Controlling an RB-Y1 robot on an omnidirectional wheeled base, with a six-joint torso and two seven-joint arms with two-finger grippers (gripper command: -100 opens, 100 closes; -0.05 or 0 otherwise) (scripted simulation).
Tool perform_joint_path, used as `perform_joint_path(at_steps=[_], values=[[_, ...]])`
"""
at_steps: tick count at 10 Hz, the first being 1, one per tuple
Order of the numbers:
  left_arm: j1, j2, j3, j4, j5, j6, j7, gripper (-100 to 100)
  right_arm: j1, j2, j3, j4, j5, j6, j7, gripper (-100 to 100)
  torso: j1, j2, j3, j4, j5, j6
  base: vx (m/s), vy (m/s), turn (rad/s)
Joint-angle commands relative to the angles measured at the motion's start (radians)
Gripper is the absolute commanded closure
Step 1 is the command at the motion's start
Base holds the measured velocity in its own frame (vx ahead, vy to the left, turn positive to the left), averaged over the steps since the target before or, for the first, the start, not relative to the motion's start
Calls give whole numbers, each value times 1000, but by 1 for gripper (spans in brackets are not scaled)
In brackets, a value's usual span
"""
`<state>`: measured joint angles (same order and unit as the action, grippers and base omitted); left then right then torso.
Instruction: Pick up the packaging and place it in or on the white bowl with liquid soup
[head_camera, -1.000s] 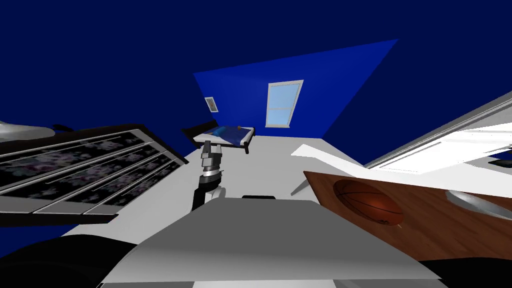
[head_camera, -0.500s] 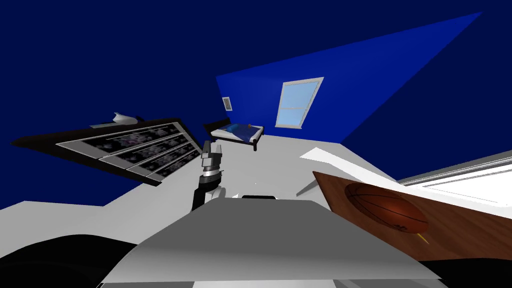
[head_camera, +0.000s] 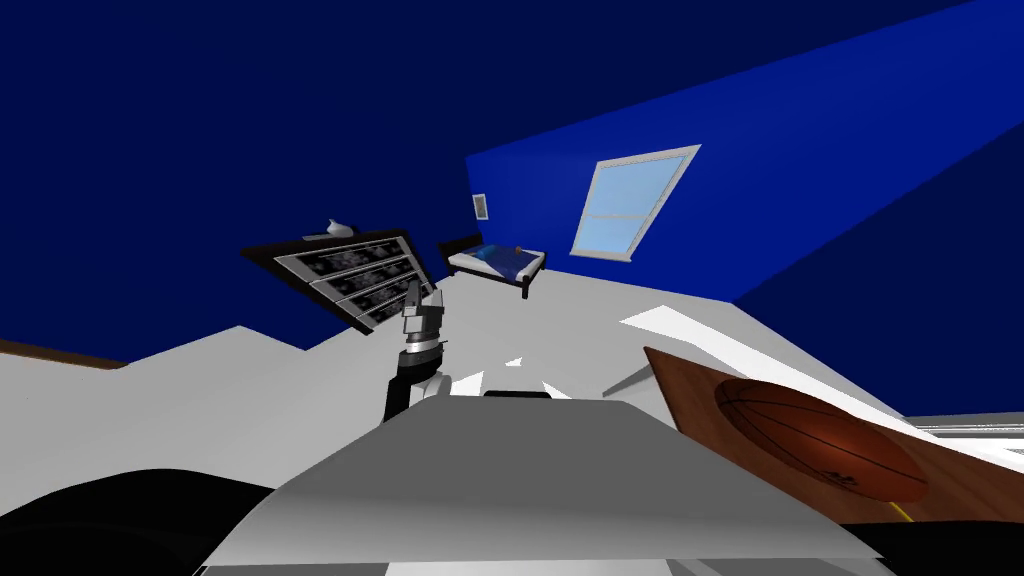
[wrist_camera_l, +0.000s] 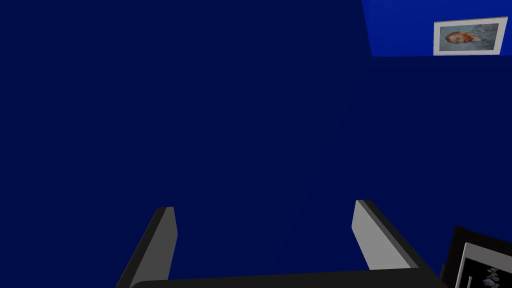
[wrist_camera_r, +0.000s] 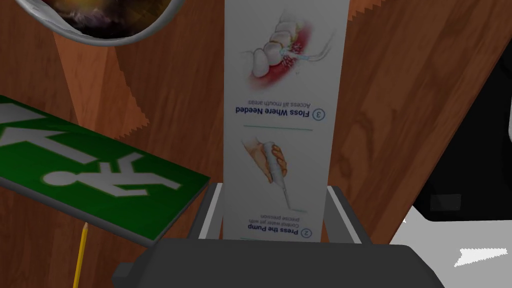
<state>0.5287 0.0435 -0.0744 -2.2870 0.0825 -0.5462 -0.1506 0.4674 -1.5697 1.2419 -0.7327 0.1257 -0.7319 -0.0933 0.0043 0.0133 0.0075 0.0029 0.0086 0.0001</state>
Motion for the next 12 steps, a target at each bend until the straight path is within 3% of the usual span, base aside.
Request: perform_joint_path(at_steps=[1,3,4,6,7,9,10,12], values=[[0,0,0,0,0,0,0,0,-7,-7,16,-7,-15,-5,-33,100,0,0,0,0,0,0,-210,10,250],[0,0,0,0,0,0,0,0,-47,-14,77,-17,-55,-22,-97,100,0,1,1,0,0,2,-253,43,365],[0,0,0,0,0,0,0,0,-47,-14,77,-17,-55,-22,-111,100,2,4,2,1,0,1,-214,45,231],[0,0,0,0,0,0,0,0,-96,-23,139,-30,-92,-37,-174,100,1,1,1,0,1,3,-253,41,315],[0,0,0,0,0,0,0,0,-96,-23,139,-30,-92,-37,-190,100,0,5,3,1,1,2,-255,1,243],[0,0,0,0,0,0,0,0,-152,-35,201,-45,-127,-51,-256,100,-1,4,3,1,1,3,-282,25,339],[0,0,0,0,0,0,0,0,-152,-35,201,-45,-127,-51,-268,100,-1,7,4,1,1,3,-230,22,146],[0,0,0,0,0,0,0,0,-214,-52,264,-61,-159,-63,-331,100,-1,3,2,1,2,4,-262,64,320]])
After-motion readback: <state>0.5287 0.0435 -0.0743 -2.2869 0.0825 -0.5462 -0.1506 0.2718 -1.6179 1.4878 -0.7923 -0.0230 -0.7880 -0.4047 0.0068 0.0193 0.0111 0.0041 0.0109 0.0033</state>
